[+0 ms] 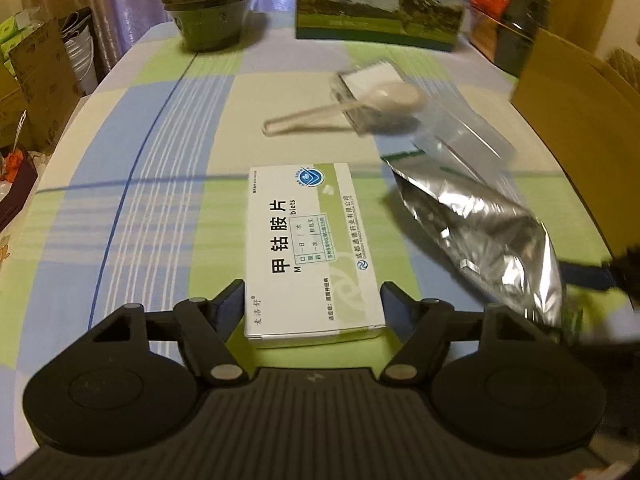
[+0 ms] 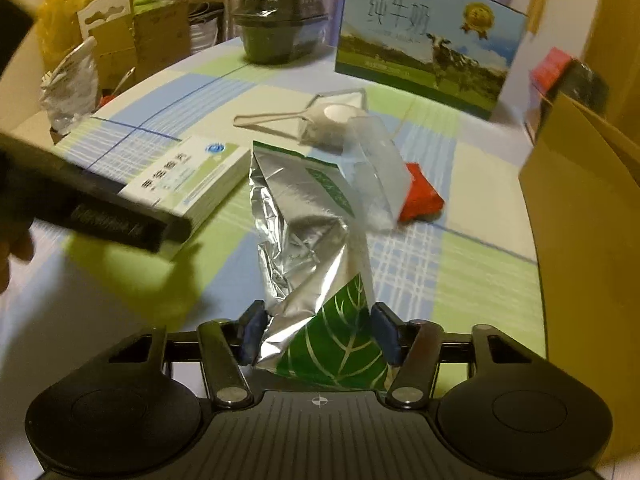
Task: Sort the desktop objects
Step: 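Grasp the white medicine box with the left tool while the right tool lifts the pouch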
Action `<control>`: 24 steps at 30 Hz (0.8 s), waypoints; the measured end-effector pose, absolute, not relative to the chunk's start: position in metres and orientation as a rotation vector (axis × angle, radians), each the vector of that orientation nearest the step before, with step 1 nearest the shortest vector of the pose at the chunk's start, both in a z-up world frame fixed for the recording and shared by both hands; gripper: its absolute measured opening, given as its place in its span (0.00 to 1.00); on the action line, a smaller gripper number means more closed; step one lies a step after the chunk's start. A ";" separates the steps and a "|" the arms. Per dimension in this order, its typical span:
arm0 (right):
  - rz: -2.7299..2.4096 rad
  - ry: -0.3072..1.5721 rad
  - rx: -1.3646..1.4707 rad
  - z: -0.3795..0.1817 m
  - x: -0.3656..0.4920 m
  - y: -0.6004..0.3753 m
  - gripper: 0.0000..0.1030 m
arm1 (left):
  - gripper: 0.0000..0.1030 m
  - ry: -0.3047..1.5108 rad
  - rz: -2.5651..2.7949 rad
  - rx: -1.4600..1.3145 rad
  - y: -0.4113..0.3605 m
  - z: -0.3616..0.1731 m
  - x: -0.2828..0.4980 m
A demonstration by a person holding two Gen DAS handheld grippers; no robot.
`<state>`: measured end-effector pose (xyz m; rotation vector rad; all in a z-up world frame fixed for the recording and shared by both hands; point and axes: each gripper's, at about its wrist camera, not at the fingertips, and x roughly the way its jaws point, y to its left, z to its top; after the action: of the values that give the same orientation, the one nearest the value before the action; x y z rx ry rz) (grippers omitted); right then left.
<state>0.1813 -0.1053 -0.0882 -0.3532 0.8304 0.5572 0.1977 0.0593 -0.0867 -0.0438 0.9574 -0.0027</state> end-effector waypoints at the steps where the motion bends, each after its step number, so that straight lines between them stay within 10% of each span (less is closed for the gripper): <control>1: 0.554 0.837 -0.351 -0.086 0.177 -0.110 0.50 | 0.67 0.964 -0.006 -0.045 0.056 -0.086 0.189; 11: 0.508 0.957 -0.309 -0.070 0.109 -0.178 0.51 | 0.67 1.026 -0.088 0.010 0.012 -0.078 0.096; 24: 0.559 0.971 -0.306 -0.049 0.106 -0.192 0.89 | 0.79 1.016 -0.060 0.001 0.011 -0.054 0.081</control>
<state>0.1060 -0.1916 -0.0493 -0.3063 0.9709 0.5594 0.0814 0.0113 -0.0545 0.0014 1.0164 -0.0597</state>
